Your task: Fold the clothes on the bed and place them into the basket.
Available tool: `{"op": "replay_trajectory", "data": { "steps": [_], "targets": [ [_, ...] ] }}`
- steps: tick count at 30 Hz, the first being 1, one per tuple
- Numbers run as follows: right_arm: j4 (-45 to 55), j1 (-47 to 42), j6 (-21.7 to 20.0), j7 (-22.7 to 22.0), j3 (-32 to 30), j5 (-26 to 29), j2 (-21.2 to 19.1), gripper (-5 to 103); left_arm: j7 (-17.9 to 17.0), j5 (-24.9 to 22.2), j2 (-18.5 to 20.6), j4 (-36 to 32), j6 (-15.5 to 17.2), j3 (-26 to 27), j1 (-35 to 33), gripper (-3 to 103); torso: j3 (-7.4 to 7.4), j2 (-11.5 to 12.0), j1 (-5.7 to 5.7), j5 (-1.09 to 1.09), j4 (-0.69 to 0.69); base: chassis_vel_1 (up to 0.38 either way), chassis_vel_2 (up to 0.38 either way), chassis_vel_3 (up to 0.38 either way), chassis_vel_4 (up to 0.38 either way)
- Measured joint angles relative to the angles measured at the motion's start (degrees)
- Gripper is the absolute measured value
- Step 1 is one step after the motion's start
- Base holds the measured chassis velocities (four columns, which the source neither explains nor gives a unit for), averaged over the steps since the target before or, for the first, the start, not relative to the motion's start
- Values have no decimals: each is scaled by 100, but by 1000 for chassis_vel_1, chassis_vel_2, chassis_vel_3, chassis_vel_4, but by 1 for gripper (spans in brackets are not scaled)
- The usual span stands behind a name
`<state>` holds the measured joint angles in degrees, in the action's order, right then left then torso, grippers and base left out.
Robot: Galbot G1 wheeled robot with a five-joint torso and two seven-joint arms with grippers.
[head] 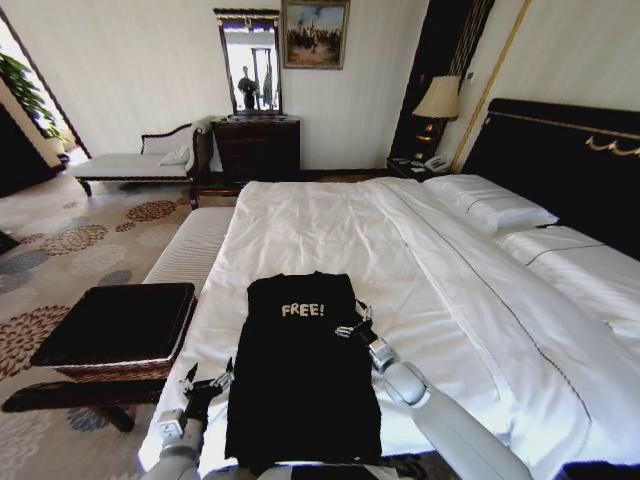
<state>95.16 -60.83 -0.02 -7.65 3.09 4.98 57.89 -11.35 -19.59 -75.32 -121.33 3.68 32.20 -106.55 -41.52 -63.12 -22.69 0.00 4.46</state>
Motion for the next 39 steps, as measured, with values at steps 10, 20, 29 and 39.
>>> {"op": "replay_trajectory", "data": {
  "steps": [10, 20, 29, 39],
  "targets": [
    [-493, 364, -66, -15, 476, 59, 466, 100, 28, 73, -181, -94, -22, 2, -101, 100, 0, 0, 0, 0, 0, 0, 0, 0, 0],
    [-959, 501, -164, -149, 464, 151, 769, 101, 27, -101, -148, -85, -12, 96, -73, 100, 0, 0, 0, -1, 1, 0, 0, 0, 0],
    [-1183, 584, -180, -225, 373, 264, 949, 88, 23, -179, -182, -97, 4, 87, -82, 100, 0, 0, 0, 0, 0, 0, 0, 0, 0],
    [-1323, 686, -208, -242, 301, 385, 931, 71, 15, -193, -227, -142, 24, 40, -90, 100, 0, 0, 0, 0, 1, 0, 0, 0, 0]
  ]
}}
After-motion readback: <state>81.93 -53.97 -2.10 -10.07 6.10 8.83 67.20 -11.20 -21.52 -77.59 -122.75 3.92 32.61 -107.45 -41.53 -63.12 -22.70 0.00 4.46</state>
